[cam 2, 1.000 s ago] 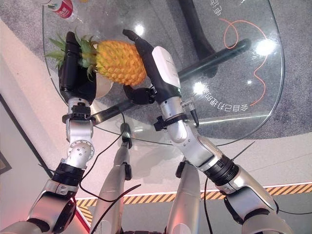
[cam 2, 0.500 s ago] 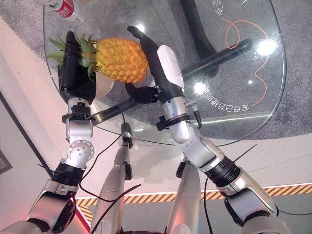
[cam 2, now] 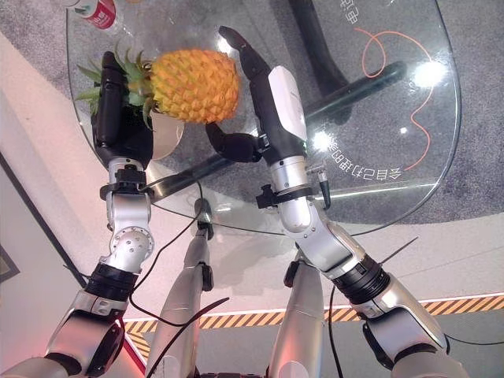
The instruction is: Pick up the fruit to the plate
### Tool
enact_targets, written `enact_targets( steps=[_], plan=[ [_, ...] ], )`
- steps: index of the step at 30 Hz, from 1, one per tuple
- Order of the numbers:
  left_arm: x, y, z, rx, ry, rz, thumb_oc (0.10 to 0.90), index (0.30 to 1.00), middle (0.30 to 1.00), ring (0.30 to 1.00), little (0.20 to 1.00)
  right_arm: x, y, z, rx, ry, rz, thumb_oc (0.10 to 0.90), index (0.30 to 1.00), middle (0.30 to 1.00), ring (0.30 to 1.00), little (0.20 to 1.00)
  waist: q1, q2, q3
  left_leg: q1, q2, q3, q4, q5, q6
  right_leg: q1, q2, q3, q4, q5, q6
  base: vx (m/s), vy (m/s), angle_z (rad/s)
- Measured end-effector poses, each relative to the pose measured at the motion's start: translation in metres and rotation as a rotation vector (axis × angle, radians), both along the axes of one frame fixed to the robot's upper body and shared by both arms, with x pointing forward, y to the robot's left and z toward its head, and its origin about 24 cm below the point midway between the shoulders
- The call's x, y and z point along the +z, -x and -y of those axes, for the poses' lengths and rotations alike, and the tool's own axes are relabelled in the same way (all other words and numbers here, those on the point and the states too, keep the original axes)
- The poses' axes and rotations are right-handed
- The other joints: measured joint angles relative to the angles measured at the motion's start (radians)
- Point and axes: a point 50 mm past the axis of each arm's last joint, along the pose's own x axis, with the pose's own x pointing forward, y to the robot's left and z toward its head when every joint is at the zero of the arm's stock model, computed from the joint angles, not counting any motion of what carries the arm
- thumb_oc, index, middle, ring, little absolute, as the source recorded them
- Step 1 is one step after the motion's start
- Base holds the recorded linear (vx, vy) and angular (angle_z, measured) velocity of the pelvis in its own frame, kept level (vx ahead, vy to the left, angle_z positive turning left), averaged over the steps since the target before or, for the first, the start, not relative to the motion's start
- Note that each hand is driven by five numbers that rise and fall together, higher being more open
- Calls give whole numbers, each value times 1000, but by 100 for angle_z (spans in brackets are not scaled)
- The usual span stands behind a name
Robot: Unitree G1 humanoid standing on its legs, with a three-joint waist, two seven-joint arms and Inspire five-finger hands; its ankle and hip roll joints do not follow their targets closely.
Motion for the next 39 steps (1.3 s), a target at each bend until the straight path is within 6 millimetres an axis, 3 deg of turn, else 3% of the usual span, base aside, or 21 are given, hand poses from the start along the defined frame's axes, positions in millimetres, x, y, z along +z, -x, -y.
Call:
enact_targets(
  steps=[10,20,39],
  plan=[
    [-1,2,0,33,63,6,100,300,300,300,200,3,0,2,-5,-17,16,800,900,900,900,900,-1,0,0,0,0,0,0,0,0,0,0,0,0,0,0,0,0,0],
    [-1,7,-35,211,204,-2,100,300,300,300,200,18,-2,23,-95,-103,79,800,900,900,900,900,-2,0,0,3,0,0,0,0,0,2,0,0,2,0,0,0,0,0],
    [2,12,-35,357,118,-54,100,300,300,300,200,12,-5,27,-132,-116,69,800,900,900,900,900,-3,0,0,4,0,0,0,1,1,3,0,1,2,0,0,-1,3,0]
  ],
)
